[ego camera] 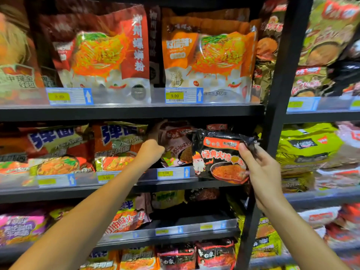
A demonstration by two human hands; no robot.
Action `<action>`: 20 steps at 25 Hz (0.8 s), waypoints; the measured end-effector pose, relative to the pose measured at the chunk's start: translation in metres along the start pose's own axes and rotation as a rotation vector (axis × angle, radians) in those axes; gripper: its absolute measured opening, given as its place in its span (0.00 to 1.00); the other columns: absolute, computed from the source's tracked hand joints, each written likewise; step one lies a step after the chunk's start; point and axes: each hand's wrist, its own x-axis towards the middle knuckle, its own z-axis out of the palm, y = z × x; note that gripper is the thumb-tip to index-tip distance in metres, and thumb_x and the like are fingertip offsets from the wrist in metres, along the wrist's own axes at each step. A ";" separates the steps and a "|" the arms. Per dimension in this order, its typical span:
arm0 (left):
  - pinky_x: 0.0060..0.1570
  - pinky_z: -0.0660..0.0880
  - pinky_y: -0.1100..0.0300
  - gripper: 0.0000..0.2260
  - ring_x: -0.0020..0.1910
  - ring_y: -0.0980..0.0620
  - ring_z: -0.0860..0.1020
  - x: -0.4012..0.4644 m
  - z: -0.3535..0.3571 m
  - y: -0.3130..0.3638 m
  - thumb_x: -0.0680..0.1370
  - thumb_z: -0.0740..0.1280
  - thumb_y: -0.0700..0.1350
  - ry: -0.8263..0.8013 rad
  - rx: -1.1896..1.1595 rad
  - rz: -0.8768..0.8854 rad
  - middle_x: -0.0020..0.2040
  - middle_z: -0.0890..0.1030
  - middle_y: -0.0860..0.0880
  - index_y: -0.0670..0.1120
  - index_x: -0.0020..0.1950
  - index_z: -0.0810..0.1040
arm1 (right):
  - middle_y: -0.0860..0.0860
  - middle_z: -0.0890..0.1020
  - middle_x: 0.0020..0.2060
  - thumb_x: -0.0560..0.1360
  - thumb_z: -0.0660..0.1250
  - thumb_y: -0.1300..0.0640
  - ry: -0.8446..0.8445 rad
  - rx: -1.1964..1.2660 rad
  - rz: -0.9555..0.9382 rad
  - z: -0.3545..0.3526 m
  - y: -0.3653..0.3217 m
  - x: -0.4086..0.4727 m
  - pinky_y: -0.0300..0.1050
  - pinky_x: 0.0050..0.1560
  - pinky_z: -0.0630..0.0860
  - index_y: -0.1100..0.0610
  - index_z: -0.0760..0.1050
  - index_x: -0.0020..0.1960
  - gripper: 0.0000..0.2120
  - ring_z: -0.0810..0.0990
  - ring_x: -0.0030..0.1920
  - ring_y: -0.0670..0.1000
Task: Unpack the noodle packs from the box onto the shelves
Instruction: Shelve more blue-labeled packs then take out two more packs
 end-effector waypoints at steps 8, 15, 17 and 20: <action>0.48 0.71 0.55 0.09 0.47 0.43 0.76 0.019 -0.009 -0.002 0.80 0.62 0.41 -0.124 0.344 0.086 0.46 0.78 0.43 0.37 0.48 0.78 | 0.42 0.82 0.36 0.77 0.71 0.48 0.054 -0.158 -0.064 0.032 0.007 0.075 0.37 0.40 0.73 0.54 0.80 0.49 0.10 0.78 0.37 0.41; 0.41 0.68 0.55 0.06 0.48 0.44 0.77 0.000 0.005 -0.002 0.82 0.61 0.47 -0.070 0.523 0.534 0.50 0.80 0.44 0.46 0.49 0.71 | 0.53 0.81 0.59 0.77 0.67 0.67 0.182 -0.364 0.234 0.040 0.047 0.120 0.43 0.51 0.74 0.57 0.77 0.66 0.18 0.79 0.58 0.54; 0.37 0.68 0.54 0.17 0.47 0.43 0.78 -0.002 0.011 -0.005 0.82 0.58 0.59 -0.143 0.528 0.629 0.46 0.80 0.46 0.45 0.51 0.74 | 0.53 0.79 0.64 0.77 0.67 0.68 0.176 -0.272 0.223 0.043 0.046 0.127 0.41 0.56 0.73 0.57 0.74 0.70 0.22 0.76 0.66 0.56; 0.51 0.74 0.52 0.28 0.56 0.44 0.78 0.001 0.013 -0.004 0.80 0.50 0.67 -0.348 0.461 0.551 0.56 0.81 0.48 0.49 0.62 0.78 | 0.53 0.77 0.63 0.74 0.73 0.64 0.166 -0.514 0.060 0.044 0.042 0.125 0.49 0.63 0.76 0.58 0.72 0.68 0.24 0.75 0.66 0.55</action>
